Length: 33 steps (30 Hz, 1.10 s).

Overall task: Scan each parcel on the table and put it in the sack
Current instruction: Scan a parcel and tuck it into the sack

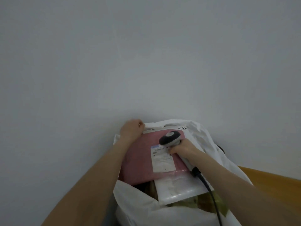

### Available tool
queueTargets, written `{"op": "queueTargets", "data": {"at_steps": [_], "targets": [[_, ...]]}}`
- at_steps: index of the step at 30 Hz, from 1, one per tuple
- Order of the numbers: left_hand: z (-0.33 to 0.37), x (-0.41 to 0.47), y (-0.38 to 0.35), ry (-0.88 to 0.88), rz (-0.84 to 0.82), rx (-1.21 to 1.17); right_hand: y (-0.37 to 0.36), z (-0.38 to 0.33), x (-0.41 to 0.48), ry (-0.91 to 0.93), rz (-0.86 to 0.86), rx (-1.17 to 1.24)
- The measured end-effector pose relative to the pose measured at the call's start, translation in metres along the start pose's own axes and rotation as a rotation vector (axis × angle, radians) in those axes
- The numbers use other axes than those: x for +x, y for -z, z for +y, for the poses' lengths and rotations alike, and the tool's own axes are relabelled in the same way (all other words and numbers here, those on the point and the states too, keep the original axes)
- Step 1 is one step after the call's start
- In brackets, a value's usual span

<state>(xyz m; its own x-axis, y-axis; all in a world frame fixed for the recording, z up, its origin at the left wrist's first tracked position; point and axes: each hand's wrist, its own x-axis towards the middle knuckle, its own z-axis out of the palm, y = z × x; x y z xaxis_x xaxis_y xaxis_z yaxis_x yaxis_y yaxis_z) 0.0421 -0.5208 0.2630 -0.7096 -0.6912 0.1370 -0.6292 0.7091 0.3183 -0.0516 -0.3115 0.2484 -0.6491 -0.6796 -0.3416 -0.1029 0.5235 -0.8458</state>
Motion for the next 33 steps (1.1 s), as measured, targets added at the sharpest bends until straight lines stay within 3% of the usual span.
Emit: {"op": "queueTargets", "data": {"at_steps": [2, 6, 9, 11, 15, 17, 22, 25, 29, 33], "targets": [[-0.024, 0.027, 0.005, 0.115, 0.024, 0.010, -0.008, 0.000, 0.006, -0.006, 0.018, -0.046], [-0.056, 0.053, -0.012, 0.309, -0.380, -0.163, -0.017, -0.002, 0.013, -0.032, 0.037, -0.159], [-0.059, 0.051, -0.024, 0.290, -0.500, -0.197, -0.017, -0.003, 0.015, -0.060, 0.060, -0.198], [-0.064, 0.051, -0.027, 0.295, -0.414, -0.234, -0.018, -0.002, 0.015, -0.076, 0.068, -0.206], [-0.053, 0.068, 0.017, 0.229, 0.013, -0.286, -0.018, -0.008, 0.016, -0.072, 0.037, -0.197], [-0.043, 0.077, 0.045, 0.185, 0.096, -0.347, -0.019, -0.011, 0.017, -0.063, 0.024, -0.159], [-0.039, 0.045, 0.042, 0.221, -0.060, -0.500, -0.014, -0.008, 0.010, -0.078, 0.006, 0.018], [-0.048, 0.000, 0.026, 0.329, -0.023, -0.553, -0.006, -0.009, 0.003, -0.024, -0.020, 0.023], [-0.050, -0.069, 0.026, 0.586, -0.182, -0.613, 0.005, -0.012, -0.011, 0.032, 0.004, -0.097], [-0.037, -0.136, 0.023, 0.811, -0.312, -0.653, 0.017, -0.011, -0.038, 0.098, -0.028, -0.071]]}}
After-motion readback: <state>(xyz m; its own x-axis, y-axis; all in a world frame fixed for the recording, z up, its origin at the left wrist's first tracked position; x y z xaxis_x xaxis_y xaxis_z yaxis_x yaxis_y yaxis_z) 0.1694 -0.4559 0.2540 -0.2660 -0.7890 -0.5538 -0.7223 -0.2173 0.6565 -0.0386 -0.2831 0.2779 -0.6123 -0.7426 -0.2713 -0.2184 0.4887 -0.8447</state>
